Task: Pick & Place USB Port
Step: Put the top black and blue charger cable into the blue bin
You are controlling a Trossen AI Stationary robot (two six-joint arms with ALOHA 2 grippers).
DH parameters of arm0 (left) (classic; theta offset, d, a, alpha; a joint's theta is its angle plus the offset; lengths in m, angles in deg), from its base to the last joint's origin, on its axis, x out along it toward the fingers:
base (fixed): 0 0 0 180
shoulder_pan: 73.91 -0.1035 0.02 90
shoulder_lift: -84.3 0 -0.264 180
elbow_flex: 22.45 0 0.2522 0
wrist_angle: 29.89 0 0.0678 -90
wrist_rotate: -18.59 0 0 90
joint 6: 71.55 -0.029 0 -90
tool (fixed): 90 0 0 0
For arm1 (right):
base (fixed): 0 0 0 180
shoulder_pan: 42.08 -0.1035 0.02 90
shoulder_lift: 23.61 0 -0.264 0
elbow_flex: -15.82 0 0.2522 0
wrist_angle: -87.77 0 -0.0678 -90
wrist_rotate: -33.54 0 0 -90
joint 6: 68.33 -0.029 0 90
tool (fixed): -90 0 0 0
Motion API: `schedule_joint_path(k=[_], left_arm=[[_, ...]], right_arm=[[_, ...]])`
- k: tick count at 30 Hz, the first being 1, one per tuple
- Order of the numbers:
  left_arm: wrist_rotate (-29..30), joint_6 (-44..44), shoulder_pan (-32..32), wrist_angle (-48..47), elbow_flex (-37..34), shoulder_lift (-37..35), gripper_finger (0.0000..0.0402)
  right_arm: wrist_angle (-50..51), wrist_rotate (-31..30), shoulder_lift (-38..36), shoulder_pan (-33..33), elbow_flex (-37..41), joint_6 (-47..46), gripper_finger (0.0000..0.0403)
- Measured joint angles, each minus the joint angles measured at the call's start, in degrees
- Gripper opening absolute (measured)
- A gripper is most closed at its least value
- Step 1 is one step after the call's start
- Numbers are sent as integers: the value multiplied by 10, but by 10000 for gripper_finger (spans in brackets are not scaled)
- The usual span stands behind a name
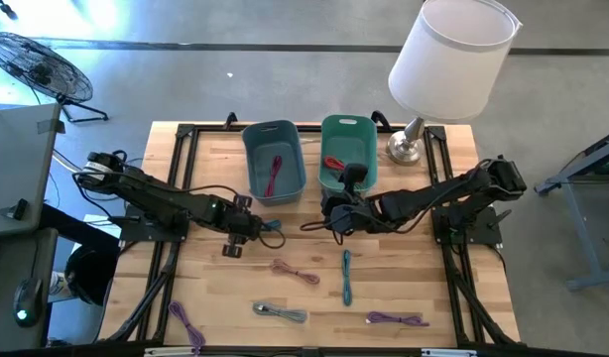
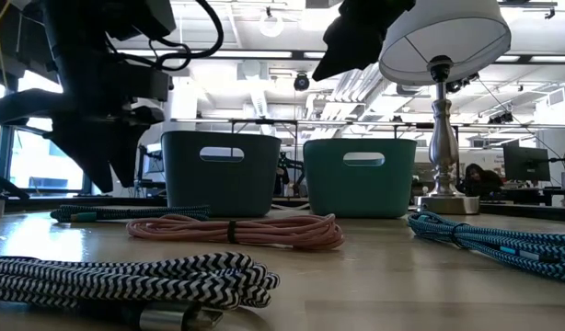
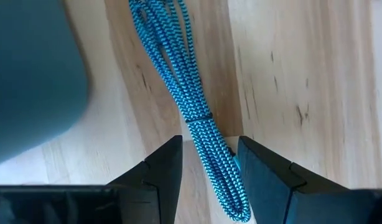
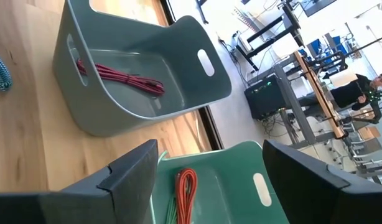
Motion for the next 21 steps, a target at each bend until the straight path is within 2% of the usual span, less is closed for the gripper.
schedule_joint_path(k=[7, 13, 21], left_arm=[[3, 32, 0, -8, 0, 10, 150], [-15, 45, -5, -8, -1, 47, 150], [-45, 43, -47, -6, 3, 96, 148]], right_arm=[[0, 4, 0, 0, 0, -6, 282], [0, 6, 0, -1, 0, -15, 282], [0, 8, 0, -7, 0, -16, 282]])
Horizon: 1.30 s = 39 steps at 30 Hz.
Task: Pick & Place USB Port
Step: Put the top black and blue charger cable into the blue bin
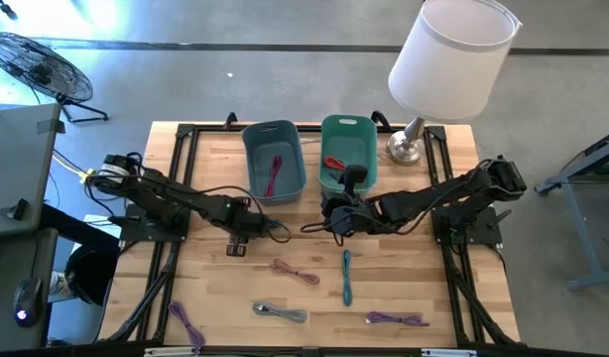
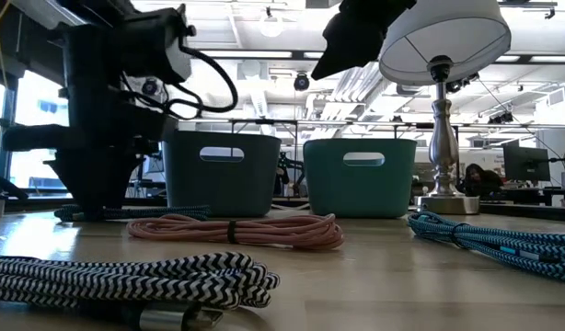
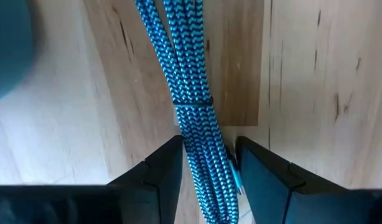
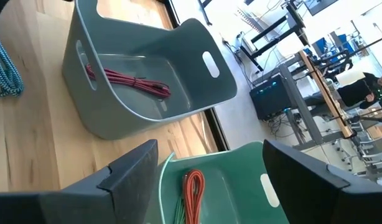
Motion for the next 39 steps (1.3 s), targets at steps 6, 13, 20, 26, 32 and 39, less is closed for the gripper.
schedule_joint_path(k=[6, 13, 20, 26, 32, 39], left_arm=[[-32, -21, -20, -4, -1, 21, 55], [-67, -20, -4, -15, 0, 22, 15], [-74, 36, 73, -112, 36, -6, 14], [6, 90, 153, -240, 159, -44, 13], [182, 77, 206, -437, 348, -51, 13], [419, -97, 200, -482, 466, -91, 13]], right_arm=[[0, 0, 0, -13, 0, 0, 282], [0, -9, 0, -27, 0, 3, 282], [10, -26, 0, -33, 0, 5, 282], [14, -26, 0, -33, 0, 5, 282], [15, -26, 0, -33, 0, 14, 281], [20, -26, 0, -33, 0, 16, 270]])
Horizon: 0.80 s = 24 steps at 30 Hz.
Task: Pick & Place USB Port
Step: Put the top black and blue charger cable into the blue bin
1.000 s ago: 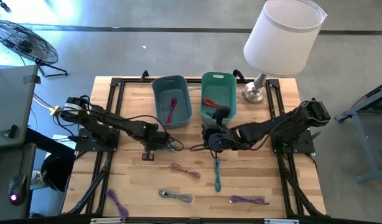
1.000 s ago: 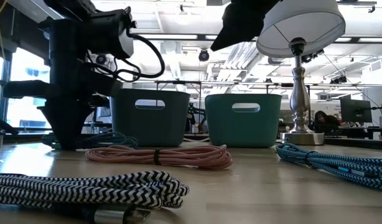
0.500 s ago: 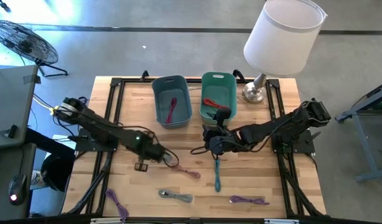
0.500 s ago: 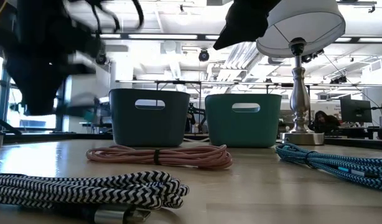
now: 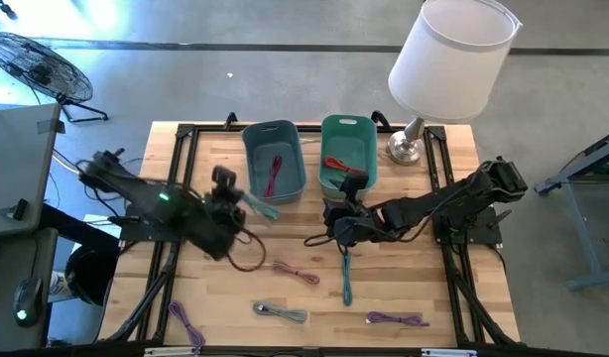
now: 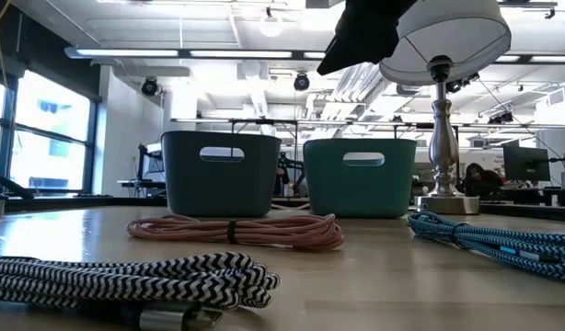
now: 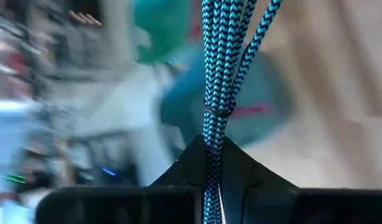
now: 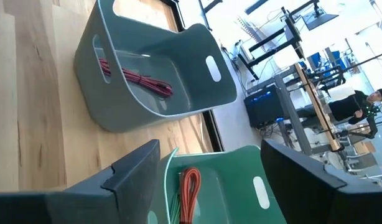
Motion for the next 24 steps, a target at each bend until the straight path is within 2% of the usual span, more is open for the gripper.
schedule_joint_path(k=[2, 7, 11, 14, 19, 21, 24], left_arm=[[32, -51, -25, 16, 9, -17, 13], [29, -87, -120, 21, 3, -51, 13], [4, -127, -189, 38, -9, -57, 13], [-52, -196, -240, 107, -29, -55, 13], [-219, -316, -326, 240, -83, -53, 13], [-267, -335, -357, 276, -108, -50, 18], [-301, -339, -398, 306, -148, -50, 49]], right_arm=[[6, 0, 0, 0, 0, -4, 265], [27, 0, 0, 0, 0, -27, 254], [33, 0, 0, 0, 0, -31, 247], [32, 0, 0, 0, 0, -31, 242], [33, 0, 0, 1, 0, -31, 237], [32, 0, 0, 1, 0, -31, 236], [33, 4, 0, 1, 0, -31, 236]])
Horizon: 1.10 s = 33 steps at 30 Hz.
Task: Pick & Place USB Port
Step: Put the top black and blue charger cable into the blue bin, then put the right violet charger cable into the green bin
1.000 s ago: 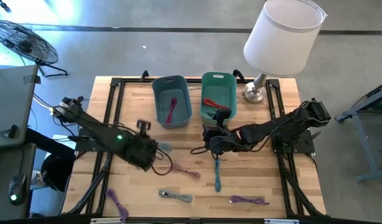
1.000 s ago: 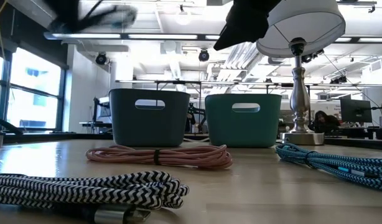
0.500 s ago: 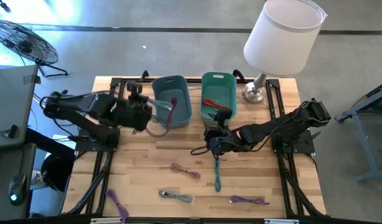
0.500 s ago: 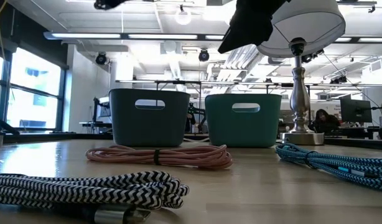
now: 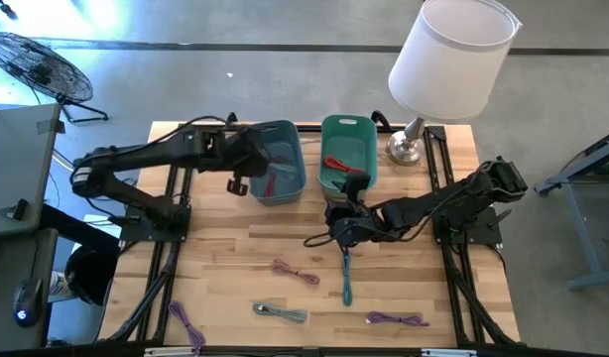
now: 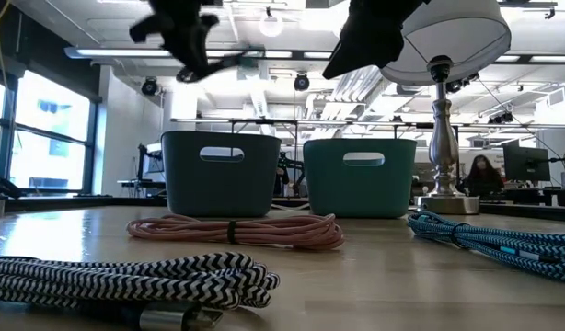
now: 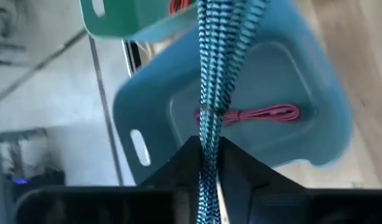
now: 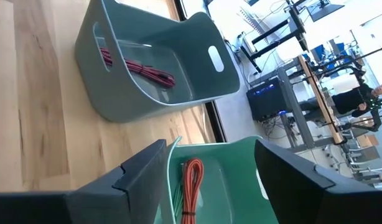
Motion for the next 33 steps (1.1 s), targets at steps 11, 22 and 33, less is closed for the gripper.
schedule_joint_path(k=[11, 22, 33], left_arm=[[-48, -35, -56, 76, -81, 12, 156], [-118, -30, -47, 30, -65, -2, 169], [-328, 31, 79, -63, -45, -3, 169]], right_arm=[[0, 3, 0, 0, 0, 0, 236], [1, 1, 0, 0, 0, 16, 236], [30, 202, 0, -2, 0, 18, 236]])
